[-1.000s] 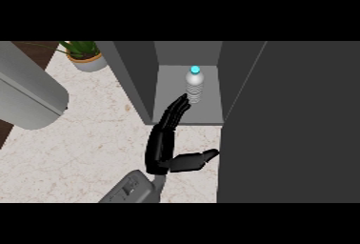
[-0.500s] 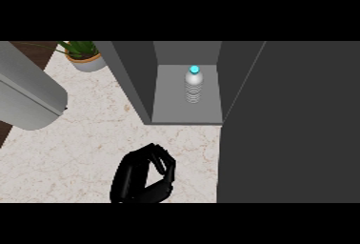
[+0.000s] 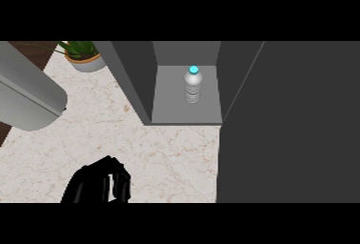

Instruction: Pick up the bottled water, place it into the cabinet and close the cabinet

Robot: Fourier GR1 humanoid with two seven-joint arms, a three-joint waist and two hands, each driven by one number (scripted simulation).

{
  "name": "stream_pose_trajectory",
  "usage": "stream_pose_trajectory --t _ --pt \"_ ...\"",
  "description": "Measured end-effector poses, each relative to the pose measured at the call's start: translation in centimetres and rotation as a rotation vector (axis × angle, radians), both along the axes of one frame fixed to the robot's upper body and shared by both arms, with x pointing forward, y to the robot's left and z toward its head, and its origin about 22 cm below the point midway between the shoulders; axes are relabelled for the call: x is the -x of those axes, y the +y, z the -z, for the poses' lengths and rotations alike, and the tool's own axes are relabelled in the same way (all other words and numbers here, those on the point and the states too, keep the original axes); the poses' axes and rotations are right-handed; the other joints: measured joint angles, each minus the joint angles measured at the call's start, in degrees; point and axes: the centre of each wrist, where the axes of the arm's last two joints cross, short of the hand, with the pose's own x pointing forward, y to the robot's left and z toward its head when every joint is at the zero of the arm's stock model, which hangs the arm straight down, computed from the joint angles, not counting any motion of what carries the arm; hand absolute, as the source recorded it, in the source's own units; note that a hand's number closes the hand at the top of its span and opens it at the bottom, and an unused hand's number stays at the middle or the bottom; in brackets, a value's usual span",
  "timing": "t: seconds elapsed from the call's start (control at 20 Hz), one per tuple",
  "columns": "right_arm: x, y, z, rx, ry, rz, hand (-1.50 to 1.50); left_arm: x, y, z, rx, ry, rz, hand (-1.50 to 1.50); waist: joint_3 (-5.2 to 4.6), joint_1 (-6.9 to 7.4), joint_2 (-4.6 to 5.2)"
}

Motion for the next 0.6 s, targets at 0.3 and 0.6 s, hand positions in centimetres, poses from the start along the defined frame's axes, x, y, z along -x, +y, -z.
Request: stream_pose_trajectory --t 0.3,0.6 --pt "-0.3 0.9 0.4 -0.046 -0.035 -0.065 1.5 0.6 3.9 -1.9 0.025 -0.019 -0.017 -1.5 -0.12 -0.21 -0.21" --pt "-0.8 2.1 0.8 -0.069 -0.016 -0.156 1.5 1.0 7.5 -3.7 0.012 -0.047 -0.056 -1.5 -0.28 0.34 -0.42"
